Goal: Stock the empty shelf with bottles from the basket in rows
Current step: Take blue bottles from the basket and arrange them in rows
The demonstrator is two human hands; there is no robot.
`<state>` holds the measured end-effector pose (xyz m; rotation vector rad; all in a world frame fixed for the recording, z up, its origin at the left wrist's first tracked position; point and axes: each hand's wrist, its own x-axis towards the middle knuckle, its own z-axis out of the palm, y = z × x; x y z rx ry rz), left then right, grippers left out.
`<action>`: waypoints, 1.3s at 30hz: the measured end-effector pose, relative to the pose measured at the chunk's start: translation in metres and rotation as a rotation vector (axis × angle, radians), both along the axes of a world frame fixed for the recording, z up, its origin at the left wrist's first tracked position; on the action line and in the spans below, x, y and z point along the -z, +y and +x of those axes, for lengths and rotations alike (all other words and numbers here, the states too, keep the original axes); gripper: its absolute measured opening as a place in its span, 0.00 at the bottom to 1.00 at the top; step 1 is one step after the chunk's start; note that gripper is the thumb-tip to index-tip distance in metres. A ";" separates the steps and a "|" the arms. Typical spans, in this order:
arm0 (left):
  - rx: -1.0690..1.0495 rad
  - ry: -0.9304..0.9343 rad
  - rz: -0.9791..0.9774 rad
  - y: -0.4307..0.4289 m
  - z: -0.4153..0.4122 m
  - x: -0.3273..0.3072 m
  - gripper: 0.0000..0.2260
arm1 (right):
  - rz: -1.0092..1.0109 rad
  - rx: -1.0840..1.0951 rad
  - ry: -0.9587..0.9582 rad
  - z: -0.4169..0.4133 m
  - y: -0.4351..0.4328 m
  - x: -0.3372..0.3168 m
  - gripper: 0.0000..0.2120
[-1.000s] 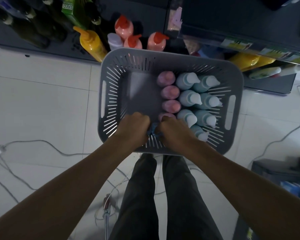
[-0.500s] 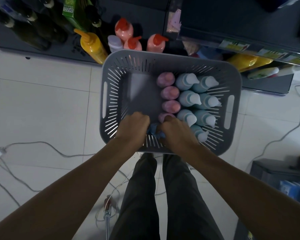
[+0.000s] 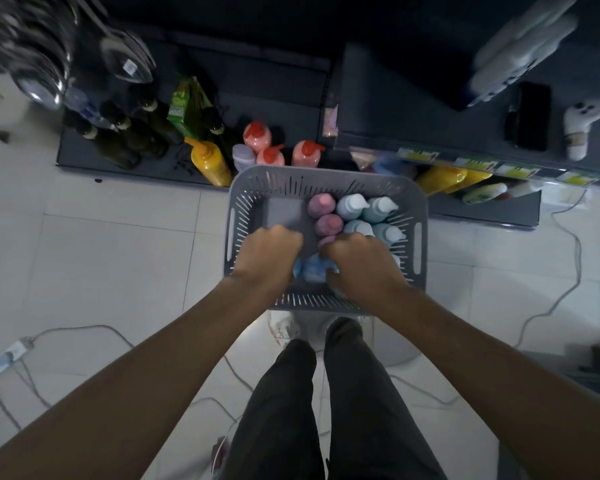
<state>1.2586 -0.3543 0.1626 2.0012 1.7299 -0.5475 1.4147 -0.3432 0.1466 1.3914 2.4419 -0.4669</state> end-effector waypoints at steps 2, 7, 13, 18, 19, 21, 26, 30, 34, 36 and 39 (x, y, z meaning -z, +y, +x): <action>0.010 0.001 0.022 0.006 0.001 -0.022 0.14 | 0.012 -0.004 -0.004 0.003 0.006 -0.020 0.10; 0.027 -0.024 0.083 0.021 0.010 -0.083 0.15 | 0.023 0.016 -0.015 0.018 0.021 -0.077 0.16; 0.101 -0.012 0.220 0.037 0.033 -0.152 0.15 | 0.152 0.058 0.062 0.049 0.036 -0.151 0.15; 0.150 -0.033 0.312 0.054 0.057 -0.208 0.15 | 0.252 0.116 0.055 0.071 0.050 -0.211 0.14; 0.160 -0.040 0.333 0.058 0.062 -0.219 0.16 | 0.281 0.120 0.053 0.076 0.052 -0.222 0.14; 0.179 -0.054 0.369 0.064 0.072 -0.240 0.16 | 0.320 0.136 0.057 0.087 0.055 -0.243 0.13; 0.228 -0.104 0.470 0.080 0.095 -0.283 0.14 | 0.382 0.195 0.094 0.115 0.058 -0.290 0.12; 0.262 -0.142 0.545 0.090 0.113 -0.310 0.13 | 0.431 0.238 0.132 0.139 0.055 -0.321 0.12; 0.286 -0.186 0.595 0.096 0.132 -0.333 0.12 | 0.472 0.266 0.126 0.161 0.056 -0.345 0.12; 0.316 -0.204 0.608 0.099 0.142 -0.342 0.13 | 0.471 0.270 0.109 0.173 0.058 -0.357 0.11; 0.352 -0.204 0.628 0.103 0.161 -0.355 0.14 | 0.467 0.292 0.104 0.193 0.063 -0.374 0.11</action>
